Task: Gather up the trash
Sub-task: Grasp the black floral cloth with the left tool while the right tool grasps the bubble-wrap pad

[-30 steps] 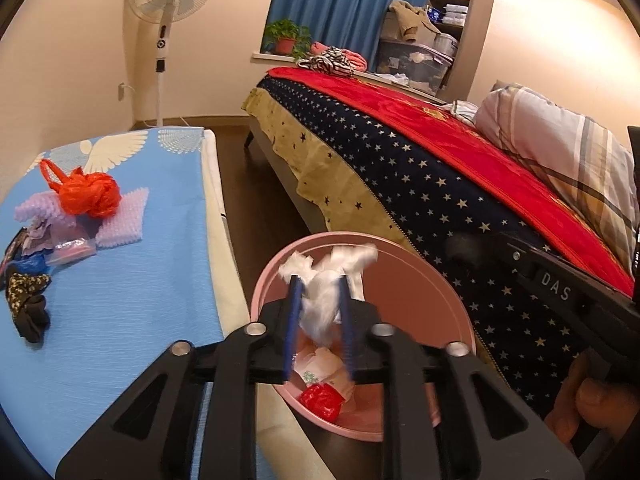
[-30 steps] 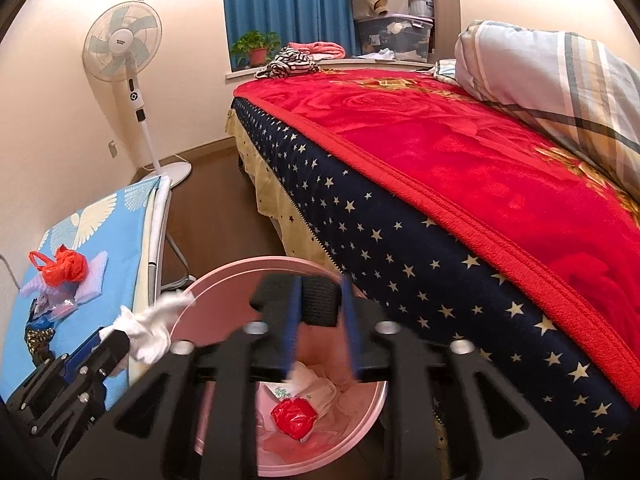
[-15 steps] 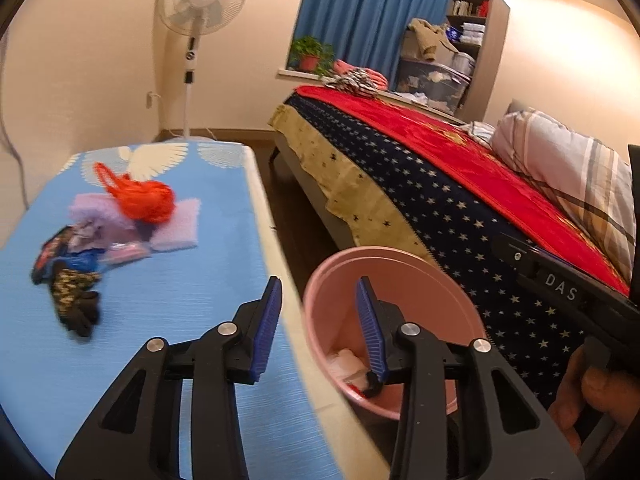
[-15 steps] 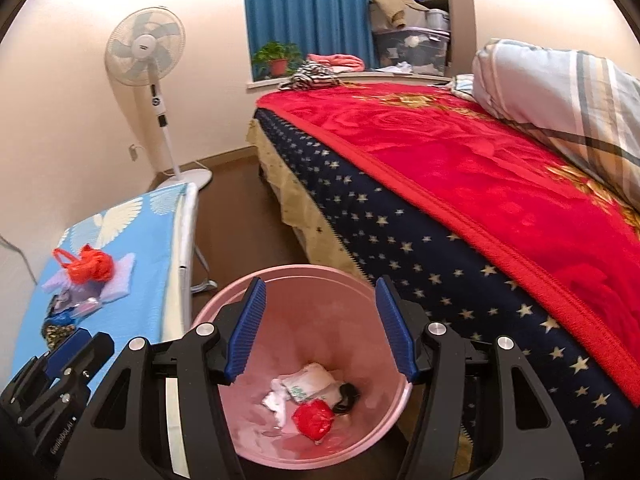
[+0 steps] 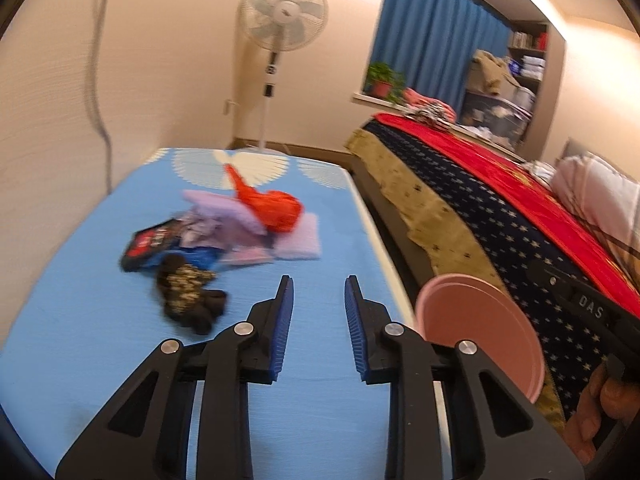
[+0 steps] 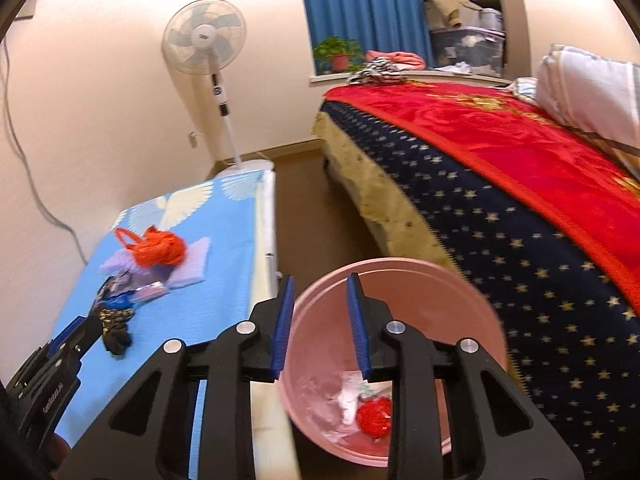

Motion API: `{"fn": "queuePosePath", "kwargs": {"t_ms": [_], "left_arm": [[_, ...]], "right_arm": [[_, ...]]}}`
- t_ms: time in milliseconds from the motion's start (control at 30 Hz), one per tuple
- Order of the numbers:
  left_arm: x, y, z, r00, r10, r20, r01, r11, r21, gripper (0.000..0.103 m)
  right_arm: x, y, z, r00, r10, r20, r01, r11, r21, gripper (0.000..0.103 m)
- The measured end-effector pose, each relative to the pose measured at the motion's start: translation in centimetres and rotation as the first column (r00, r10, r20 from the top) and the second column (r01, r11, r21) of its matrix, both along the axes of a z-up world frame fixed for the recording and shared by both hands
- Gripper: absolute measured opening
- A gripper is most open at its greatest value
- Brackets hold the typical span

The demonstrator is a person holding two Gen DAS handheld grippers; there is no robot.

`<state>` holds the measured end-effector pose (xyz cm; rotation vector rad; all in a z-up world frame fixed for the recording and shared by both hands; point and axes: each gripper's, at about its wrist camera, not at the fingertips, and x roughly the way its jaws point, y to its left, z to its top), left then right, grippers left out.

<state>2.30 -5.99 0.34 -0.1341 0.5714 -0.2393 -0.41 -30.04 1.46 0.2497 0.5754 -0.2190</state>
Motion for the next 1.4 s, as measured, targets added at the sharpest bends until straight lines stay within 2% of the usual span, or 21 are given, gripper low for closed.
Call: {"fn": "queuePosePath", "kwargs": {"t_ms": [233, 600, 667, 700, 833, 900, 1100, 1267, 1333, 1367, 1400], "left_arm": [[1.2, 3.2, -1.3, 0.993, 0.119, -0.026, -0.119, 0.993, 0.008, 0.027], [3.8, 5.9, -3.3, 0.969, 0.238, -0.066, -0.238, 0.971, 0.009, 0.027], [4.2, 6.2, -3.6, 0.966, 0.249, -0.072, -0.249, 0.968, 0.006, 0.032], [4.5, 6.3, -3.7, 0.964, 0.254, -0.076, -0.255, 0.967, 0.003, 0.038], [5.2, 6.7, -4.2, 0.962, 0.26, -0.086, -0.262, 0.965, -0.008, 0.046], [5.7, 6.7, -4.5, 0.961, 0.259, -0.095, -0.261, 0.965, -0.005, 0.047], [7.0, 7.2, -5.3, 0.954, 0.265, -0.14, -0.27, 0.963, -0.018, 0.047], [7.8, 6.7, -6.3, 0.951, 0.246, -0.185, -0.252, 0.968, -0.007, 0.046], [7.8, 6.8, -6.5, 0.948, 0.249, -0.197, -0.254, 0.967, 0.0, 0.032], [7.9, 6.9, -6.7, 0.947, 0.249, -0.204, -0.255, 0.967, -0.003, 0.031], [7.8, 7.1, -6.7, 0.946, 0.247, -0.209, -0.256, 0.967, -0.013, 0.029]], "right_arm": [[2.6, 3.0, -1.1, 0.996, 0.092, 0.002, -0.092, 0.995, 0.027, 0.028], [9.2, 6.5, -3.1, 0.976, 0.217, -0.015, -0.215, 0.974, 0.069, 0.029], [10.7, 7.3, -3.6, 0.971, 0.24, -0.025, -0.237, 0.969, 0.067, 0.029], [11.6, 7.7, -4.0, 0.968, 0.25, -0.032, -0.247, 0.966, 0.069, 0.029], [14.7, 8.5, -5.3, 0.96, 0.274, -0.055, -0.267, 0.958, 0.1, 0.035], [16.3, 8.7, -5.9, 0.958, 0.278, -0.066, -0.269, 0.956, 0.119, 0.042], [19.9, 10.1, -7.0, 0.945, 0.311, -0.098, -0.295, 0.944, 0.148, 0.048], [21.5, 10.8, -9.1, 0.931, 0.322, -0.174, -0.293, 0.941, 0.171, 0.048], [21.7, 10.8, -9.7, 0.928, 0.323, -0.188, -0.292, 0.94, 0.174, 0.047], [21.6, 10.7, -9.9, 0.928, 0.323, -0.188, -0.291, 0.94, 0.179, 0.042], [21.6, 10.7, -9.9, 0.926, 0.329, -0.185, -0.296, 0.937, 0.189, 0.029]]}}
